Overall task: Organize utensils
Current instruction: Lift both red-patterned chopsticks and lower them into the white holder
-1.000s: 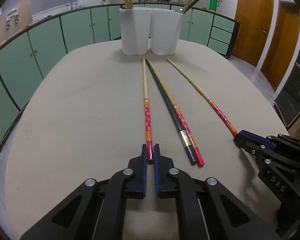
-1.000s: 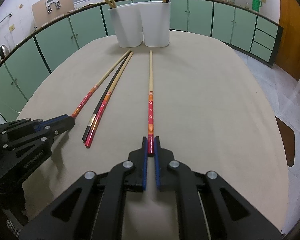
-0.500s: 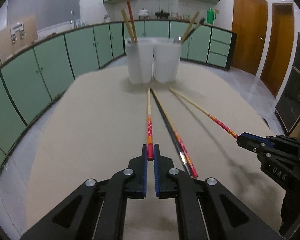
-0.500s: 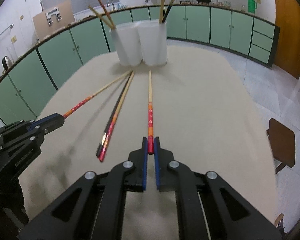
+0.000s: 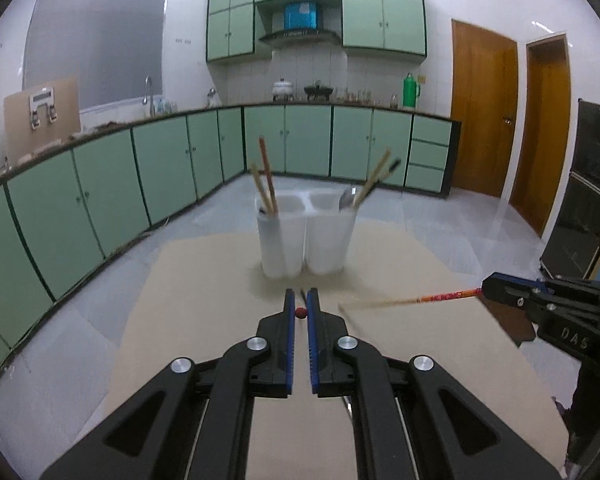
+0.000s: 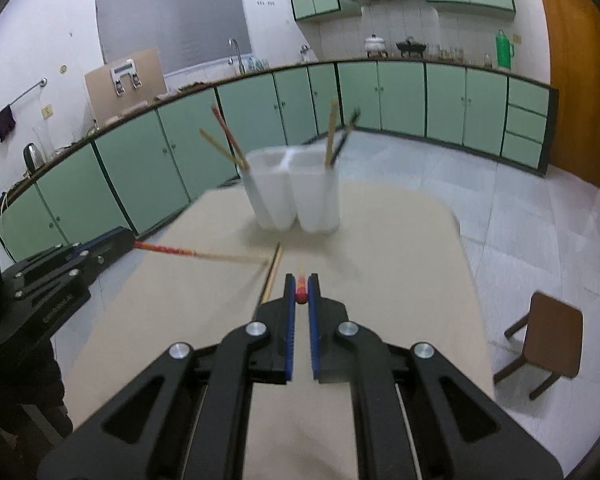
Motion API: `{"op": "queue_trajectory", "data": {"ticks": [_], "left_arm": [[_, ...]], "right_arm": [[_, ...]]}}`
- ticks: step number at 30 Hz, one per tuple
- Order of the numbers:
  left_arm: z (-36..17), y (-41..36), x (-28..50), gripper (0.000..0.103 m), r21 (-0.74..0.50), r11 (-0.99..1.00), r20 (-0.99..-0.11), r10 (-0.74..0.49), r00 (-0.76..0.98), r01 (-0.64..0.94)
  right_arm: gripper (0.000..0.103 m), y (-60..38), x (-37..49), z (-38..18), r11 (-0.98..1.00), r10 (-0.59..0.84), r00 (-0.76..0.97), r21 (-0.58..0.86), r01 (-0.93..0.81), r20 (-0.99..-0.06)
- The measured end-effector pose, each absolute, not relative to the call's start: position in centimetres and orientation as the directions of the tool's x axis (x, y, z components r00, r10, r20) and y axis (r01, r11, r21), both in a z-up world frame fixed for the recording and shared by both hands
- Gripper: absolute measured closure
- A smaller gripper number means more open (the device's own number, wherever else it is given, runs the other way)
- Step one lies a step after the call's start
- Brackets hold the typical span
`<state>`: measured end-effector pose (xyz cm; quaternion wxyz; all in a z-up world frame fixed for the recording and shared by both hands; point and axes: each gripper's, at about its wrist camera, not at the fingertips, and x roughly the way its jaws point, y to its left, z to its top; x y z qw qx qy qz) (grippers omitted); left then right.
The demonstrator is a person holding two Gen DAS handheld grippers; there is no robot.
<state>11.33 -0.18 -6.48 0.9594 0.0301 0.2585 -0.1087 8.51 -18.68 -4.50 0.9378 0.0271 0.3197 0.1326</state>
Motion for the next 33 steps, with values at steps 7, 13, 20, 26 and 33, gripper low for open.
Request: {"op": "queue_trajectory", "data": {"ticks": [7,13,20,26,33], "left_arm": [[-3.7,-0.2,13.3,0.097,-0.018,0.967,-0.470,-0.231,0.852,0.253],[-2.2,-0.4,14.2,0.097,-0.038,0.956,-0.461,-0.274,0.844,0.290],[0.9,-0.9,14.7,0.097,-0.044,0.942,-0.414,-0.321,0.852,0.333],[5.2,-1.5,15.4,0.097,-0.008,0.936,-0.317,-0.335,0.887,0.351],[10.0,-2.5,18.1,0.097,0.035,0.946,-0.193,-0.310,0.931,0.322]], "right_arm": [[0.098,-18.0,11.3,-0.4,0.951,0.299,0.754,0.116,-0.287,-0.585],[0.098,-17.7,12.9,1.8,0.940,0.324,0.744,0.110,-0.324,-0.585],[0.098,-18.1,14.1,5.9,0.932,0.340,0.774,0.081,-0.354,-0.535],[0.098,-18.6,15.6,10.5,0.931,0.342,0.819,0.046,-0.363,-0.461],[0.098,-19.1,19.9,14.1,0.936,0.334,0.855,0.035,-0.350,-0.397]]}}
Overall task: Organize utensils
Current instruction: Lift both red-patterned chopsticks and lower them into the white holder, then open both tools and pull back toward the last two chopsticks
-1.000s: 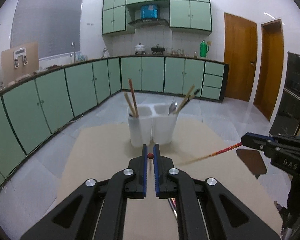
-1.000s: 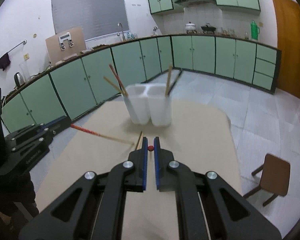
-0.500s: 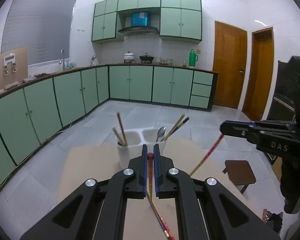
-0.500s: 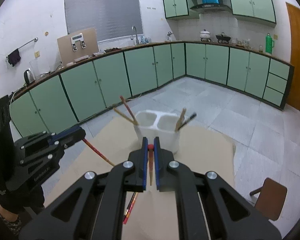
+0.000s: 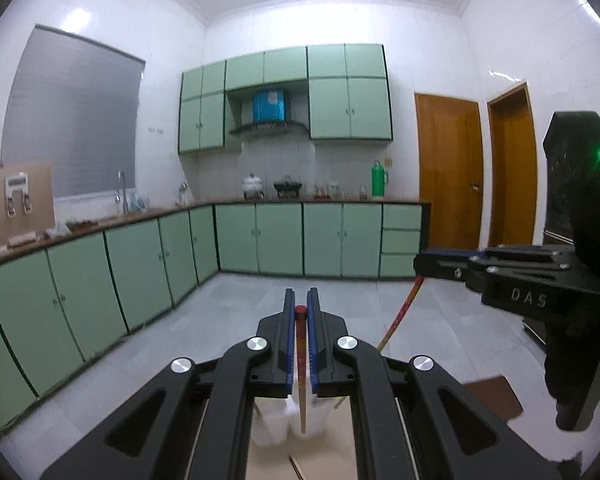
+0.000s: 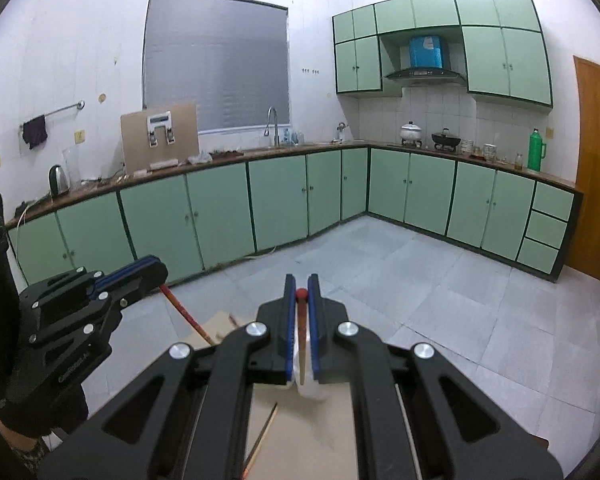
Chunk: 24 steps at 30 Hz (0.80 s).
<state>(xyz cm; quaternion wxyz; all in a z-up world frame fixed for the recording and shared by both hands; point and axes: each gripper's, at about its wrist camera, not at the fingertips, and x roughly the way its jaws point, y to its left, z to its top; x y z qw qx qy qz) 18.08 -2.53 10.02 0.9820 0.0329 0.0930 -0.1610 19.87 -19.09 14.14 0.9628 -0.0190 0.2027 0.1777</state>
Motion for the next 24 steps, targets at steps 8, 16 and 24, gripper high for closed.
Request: {"op": "queue_trajectory", "data": {"ticks": [8,16,24], "left_arm": [[10.5,-2.9,23.8,0.097,0.030,0.965,-0.162,-0.253,0.954,0.261],[5.9,-2.5,28.9,0.097,-0.010,0.974,-0.239,-0.223,0.945,0.227],[2.0,-2.3,31.6,0.097,-0.022,0.973,-0.348,-0.221,0.911,0.228]], "right_arm": [[0.098,-18.6,26.1,12.6,0.948,0.301,0.857,0.033,-0.317,-0.419],[0.098,-17.0,30.4,7.4,0.954,0.275,0.829,0.029,-0.299,-0.487],[0.098,-15.7,31.9,3.5,0.952,0.272,0.786,0.035,-0.304,-0.555]]}}
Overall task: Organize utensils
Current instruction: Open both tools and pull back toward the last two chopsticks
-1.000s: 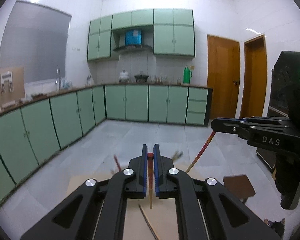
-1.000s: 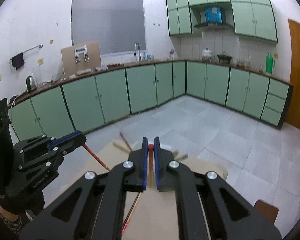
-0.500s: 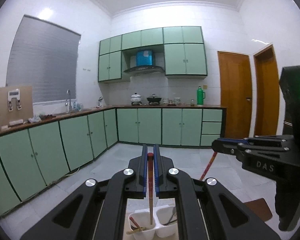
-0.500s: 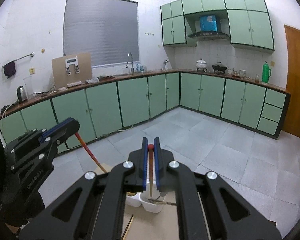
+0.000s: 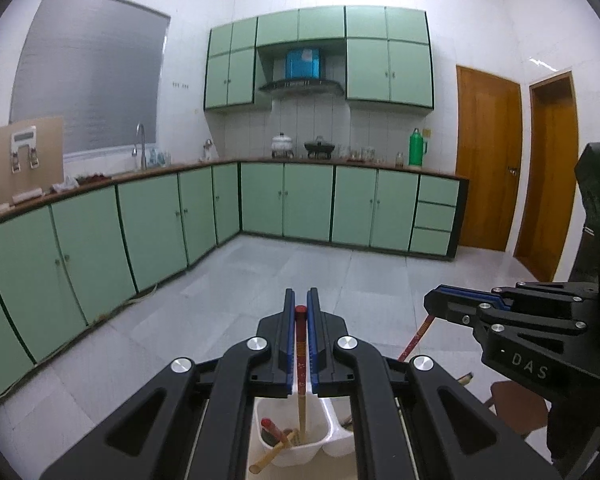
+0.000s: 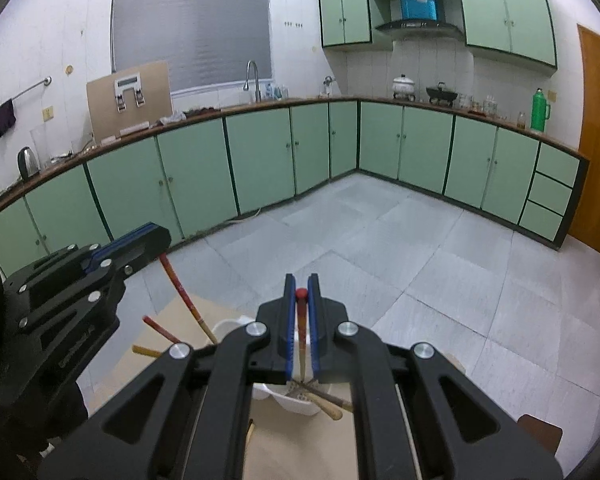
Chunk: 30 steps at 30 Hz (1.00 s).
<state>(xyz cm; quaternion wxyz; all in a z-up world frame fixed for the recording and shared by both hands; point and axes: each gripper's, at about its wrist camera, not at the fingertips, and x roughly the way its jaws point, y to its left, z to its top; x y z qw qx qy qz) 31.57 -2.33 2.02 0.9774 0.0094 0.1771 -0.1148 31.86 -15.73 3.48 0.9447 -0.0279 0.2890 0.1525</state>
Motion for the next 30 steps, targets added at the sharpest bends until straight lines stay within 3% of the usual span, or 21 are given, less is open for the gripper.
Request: {"op": "queue_trajectory", "data": {"ticks": [12,18,26,30], "left_arm": [[-0.5,-1.9,33.5,0.096,-0.045,0.970,-0.462,-0.233,0.856,0.240],[1.5,-1.1,31.8,0.068,-0.050,0.968,-0.414,-0.246,0.876,0.248],[3.9,0.3,25.3,0.039,-0.037,0.977,-0.308,-0.212,0.928,0.211],[3.3,0.8,21.7,0.027,-0.029,0.982,-0.285,-0.186,0.940,0.186]], "right_arm": [[0.093,-15.5,32.5,1.0,0.957,0.267,0.737,0.078,-0.280,-0.621],[0.068,-17.5,30.2,3.1,0.967,0.248,0.785,0.094,-0.237,-0.567],[0.019,-20.6,23.5,5.0,0.984,0.177,0.871,0.063,-0.167,-0.458],[0.010,-21.6,19.0,4.3,0.986,0.166,0.895,0.053,-0.159,-0.414]]}}
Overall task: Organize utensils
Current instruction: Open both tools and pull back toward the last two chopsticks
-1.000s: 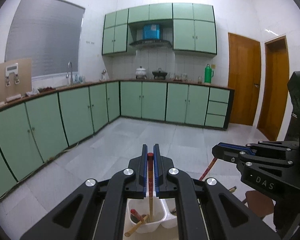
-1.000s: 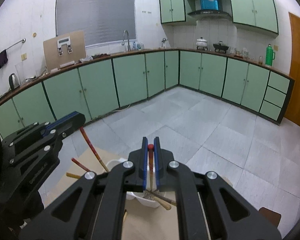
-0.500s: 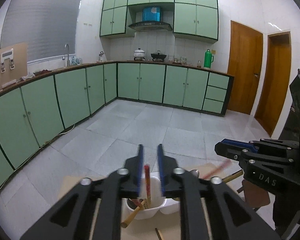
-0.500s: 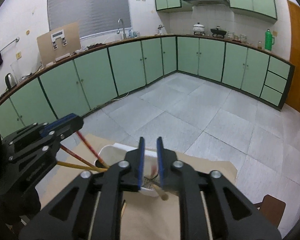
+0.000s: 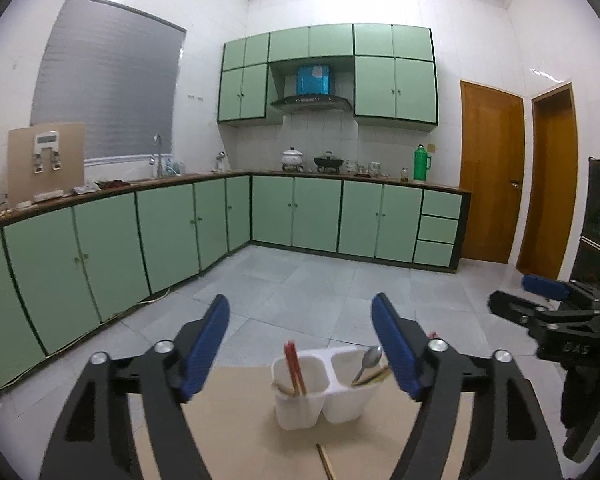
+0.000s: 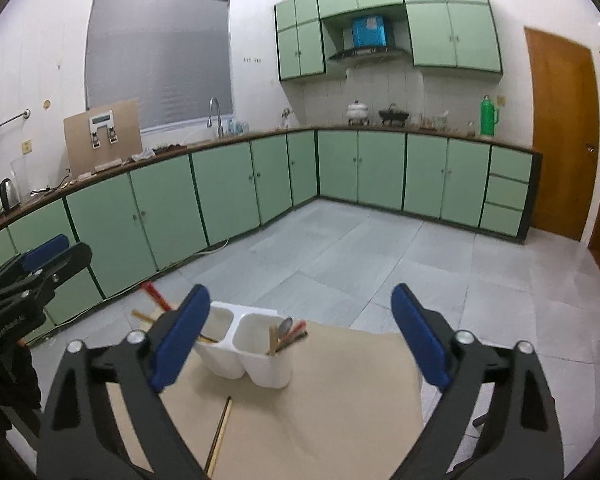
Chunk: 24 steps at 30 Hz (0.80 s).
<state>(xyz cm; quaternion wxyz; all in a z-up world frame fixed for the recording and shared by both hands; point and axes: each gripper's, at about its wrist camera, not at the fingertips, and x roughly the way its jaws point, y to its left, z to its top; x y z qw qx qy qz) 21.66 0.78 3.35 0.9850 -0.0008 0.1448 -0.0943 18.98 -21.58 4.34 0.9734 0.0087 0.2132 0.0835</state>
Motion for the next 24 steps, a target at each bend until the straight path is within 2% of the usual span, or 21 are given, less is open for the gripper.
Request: {"op": "queue_trajectory", "data": {"ticks": [1,7,11,17,24], "left_arm": [[3.1,0.9,20.8,0.024,-0.031,0.983,-0.282,-0.181,0.942,0.180],[-0.3,2.0,16.3,0.019,-0.053,0.986,-0.326,-0.168,0.930,0.160],[-3.0,2.2,14.4,0.018,-0.059,0.985,-0.391,-0.170,0.905,0.160],[-8.3,2.2,13.0,0.018,-0.027,0.989,-0.512,-0.138,0.848,0.145],[-13.5,2.8,12.0,0.018,0.015,0.991,-0.614,-0.097,0.783,0.135]], "right_arm": [[0.007,-21.8,17.9,3.9,0.985,0.175,0.895,0.062,-0.164,-0.411],[0.005,-22.3,13.5,1.0,0.981,0.195,0.885,0.108,-0.164,-0.424],[0.005,-21.9,11.3,-1.4,0.977,0.207,0.867,0.143,-0.158,-0.454],[0.005,-20.2,9.7,-5.9,0.980,0.197,0.821,0.133,-0.148,-0.535],[0.005,-17.9,8.6,-11.1,0.981,0.193,0.758,0.126,-0.146,-0.623]]}}
